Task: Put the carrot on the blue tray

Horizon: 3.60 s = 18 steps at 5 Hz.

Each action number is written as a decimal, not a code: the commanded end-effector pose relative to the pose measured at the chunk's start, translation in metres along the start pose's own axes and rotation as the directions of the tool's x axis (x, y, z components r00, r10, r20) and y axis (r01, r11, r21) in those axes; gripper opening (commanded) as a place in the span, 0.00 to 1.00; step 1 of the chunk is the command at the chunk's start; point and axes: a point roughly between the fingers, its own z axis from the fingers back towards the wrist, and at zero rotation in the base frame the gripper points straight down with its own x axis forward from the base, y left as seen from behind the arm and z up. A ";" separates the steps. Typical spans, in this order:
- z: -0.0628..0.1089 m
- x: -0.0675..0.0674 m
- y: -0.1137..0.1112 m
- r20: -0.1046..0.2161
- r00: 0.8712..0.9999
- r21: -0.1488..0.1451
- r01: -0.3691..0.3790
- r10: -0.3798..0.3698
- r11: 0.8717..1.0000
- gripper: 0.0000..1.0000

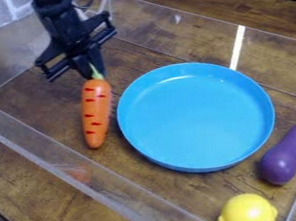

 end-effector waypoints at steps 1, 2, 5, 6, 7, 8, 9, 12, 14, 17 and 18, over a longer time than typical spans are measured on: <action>0.010 -0.002 -0.022 0.050 0.998 -0.068 0.041 -0.037 0.997 0.00; 0.021 -0.005 -0.027 0.058 0.997 -0.074 0.057 -0.053 0.996 0.00; 0.041 -0.032 -0.047 0.063 0.994 -0.093 0.090 -0.084 0.992 0.00; 0.042 -0.042 -0.056 0.057 0.989 -0.096 0.140 -0.135 0.985 0.00; 0.043 -0.057 -0.064 0.052 0.979 -0.104 0.202 -0.198 0.974 0.00; 0.040 -0.071 -0.073 0.045 0.967 -0.109 0.256 -0.252 0.961 0.00; 0.040 -0.075 -0.081 0.056 0.971 -0.110 0.236 -0.231 0.966 0.00; 0.065 -0.064 -0.086 0.070 0.967 -0.099 0.253 -0.247 0.962 0.00; 0.079 -0.049 -0.083 0.057 0.942 -0.085 0.336 -0.332 0.938 0.00; 0.077 -0.079 -0.076 0.056 0.914 -0.037 0.405 -0.403 0.914 0.00; 0.078 -0.093 -0.064 0.050 0.894 -0.023 0.446 -0.445 0.895 0.00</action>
